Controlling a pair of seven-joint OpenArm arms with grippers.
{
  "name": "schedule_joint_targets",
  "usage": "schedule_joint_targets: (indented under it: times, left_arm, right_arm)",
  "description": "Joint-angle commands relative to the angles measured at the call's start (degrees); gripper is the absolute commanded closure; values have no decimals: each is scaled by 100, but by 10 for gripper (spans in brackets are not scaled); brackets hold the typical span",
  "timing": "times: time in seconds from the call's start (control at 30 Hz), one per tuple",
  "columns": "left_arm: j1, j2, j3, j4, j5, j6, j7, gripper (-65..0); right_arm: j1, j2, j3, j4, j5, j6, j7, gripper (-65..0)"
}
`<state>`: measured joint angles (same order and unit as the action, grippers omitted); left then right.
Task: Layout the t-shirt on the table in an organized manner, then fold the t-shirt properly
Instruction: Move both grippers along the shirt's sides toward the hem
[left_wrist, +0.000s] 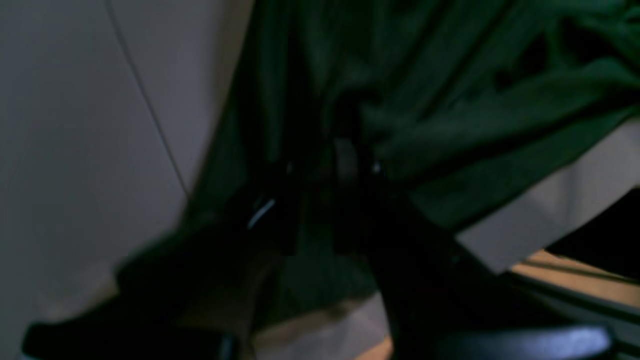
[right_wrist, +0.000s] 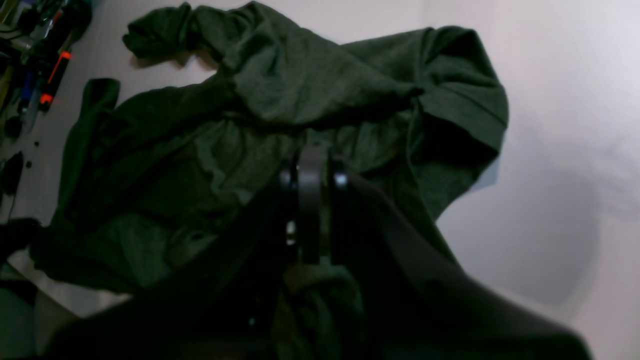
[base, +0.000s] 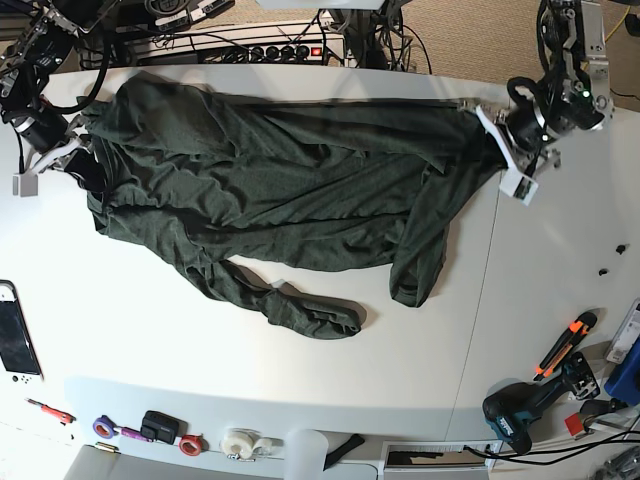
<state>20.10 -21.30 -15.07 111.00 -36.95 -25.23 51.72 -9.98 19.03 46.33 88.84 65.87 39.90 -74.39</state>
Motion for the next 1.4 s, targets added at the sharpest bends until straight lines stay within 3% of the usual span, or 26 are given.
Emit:
schedule_joint_targets:
  times: [0.0,0.13,0.27,0.4,0.7,0.87,0.97,1.0,1.13,1.27,1.37]
  left_arm:
    - [-31,-63,-24,208,-76,-22,-181,-126]
    - [-33,-61,-22,507,-74,-22,-501,-138]
    - [-299,-59,-15,509,85,46,-820,-239]
    - [-863,-61,39,310,42,393,-804,-241]
    - [-2240,-59,1069,-1320,4,470,-807,-241]
    - [-2782,74,1510,-1499,9,468,-824,-241]
    - [-3003,197,1705,-1506,238,468,-807,-241]
    - [-3047,227,1770,-1508,321,468,-804,-241]
    - [-3073,243,1961,-1539,376,468,-824,-241]
    - [-3073,238,2000,-1539,396,470,-820,-241]
    - [-3073,240,2004,-1539,553,470,-809,-241]
  right_arm:
    - [48,127,26,74,116,10,92,-35]
    - [48,127,26,74,118,10,96,-35]
    - [68,127,26,74,120,10,118,-35]
    - [179,52,26,74,122,10,133,-35]
    - [796,-337,20,74,98,10,146,-35]
    - [1228,-540,9,70,-450,10,334,-35]
    - [1482,-614,-166,61,-1318,10,636,-39]
    - [1561,-612,-310,31,-1700,10,704,-70]
    - [1895,-612,-1075,-391,-2695,10,1307,-338]
    - [2389,-612,-1768,-1172,-3484,10,2138,-348]
    - [2903,-597,-2256,-1991,-3884,0,2264,-348]
